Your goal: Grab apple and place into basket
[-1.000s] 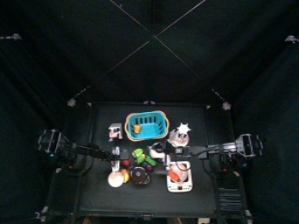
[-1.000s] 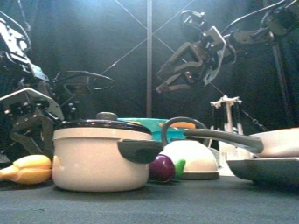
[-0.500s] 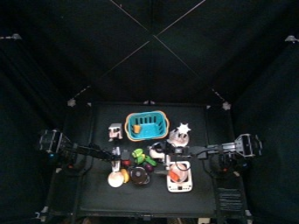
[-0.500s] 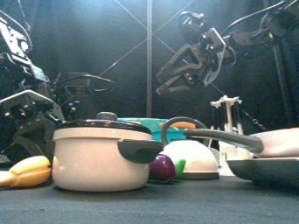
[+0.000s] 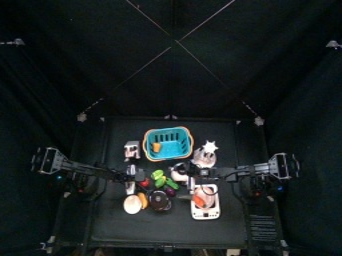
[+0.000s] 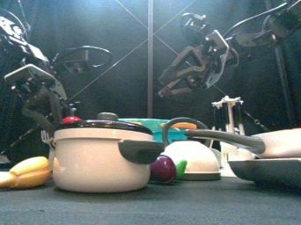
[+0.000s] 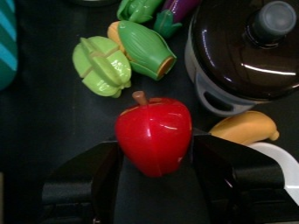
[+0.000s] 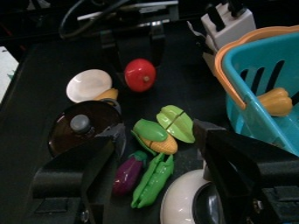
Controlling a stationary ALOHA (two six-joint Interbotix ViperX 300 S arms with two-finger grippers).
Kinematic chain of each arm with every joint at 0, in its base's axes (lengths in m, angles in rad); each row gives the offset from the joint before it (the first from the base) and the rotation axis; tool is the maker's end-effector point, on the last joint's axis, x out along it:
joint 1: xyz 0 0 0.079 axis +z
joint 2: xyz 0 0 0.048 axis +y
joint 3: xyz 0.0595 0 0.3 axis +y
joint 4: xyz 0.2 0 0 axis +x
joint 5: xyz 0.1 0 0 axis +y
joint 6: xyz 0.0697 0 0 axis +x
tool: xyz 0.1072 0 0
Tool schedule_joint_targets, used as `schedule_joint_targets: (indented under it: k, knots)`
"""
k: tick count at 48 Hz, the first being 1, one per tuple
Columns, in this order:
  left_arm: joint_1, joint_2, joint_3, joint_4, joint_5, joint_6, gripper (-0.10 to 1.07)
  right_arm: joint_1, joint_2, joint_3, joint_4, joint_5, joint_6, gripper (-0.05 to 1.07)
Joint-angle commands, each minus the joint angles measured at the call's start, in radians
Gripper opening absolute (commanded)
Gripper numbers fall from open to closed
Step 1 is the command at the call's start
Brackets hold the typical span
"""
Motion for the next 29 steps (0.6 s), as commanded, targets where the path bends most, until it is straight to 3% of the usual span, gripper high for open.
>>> schedule_joint_targets:
  k: [1, 9, 14, 29]
  knots:
    - [0.014, -0.063, -0.023, 0.021, 0.028, -0.002, 0.79, -0.006, -0.018, -0.011, -0.002, -0.005, -0.002, 0.95]
    - [0.041, -0.133, -0.052, 0.089, -0.011, -0.005, 0.79, -0.008, -0.015, -0.009, -0.002, -0.003, -0.002, 0.95]
    - [0.1, -0.144, -0.077, 0.127, -0.087, -0.009, 0.79, -0.008, -0.02, -0.005, -0.002, 0.0, -0.002, 0.95]
    - [0.29, -0.077, -0.149, 0.078, -0.345, -0.009, 0.79, -0.029, -0.112, 0.066, -0.002, 0.003, 0.0, 0.95]
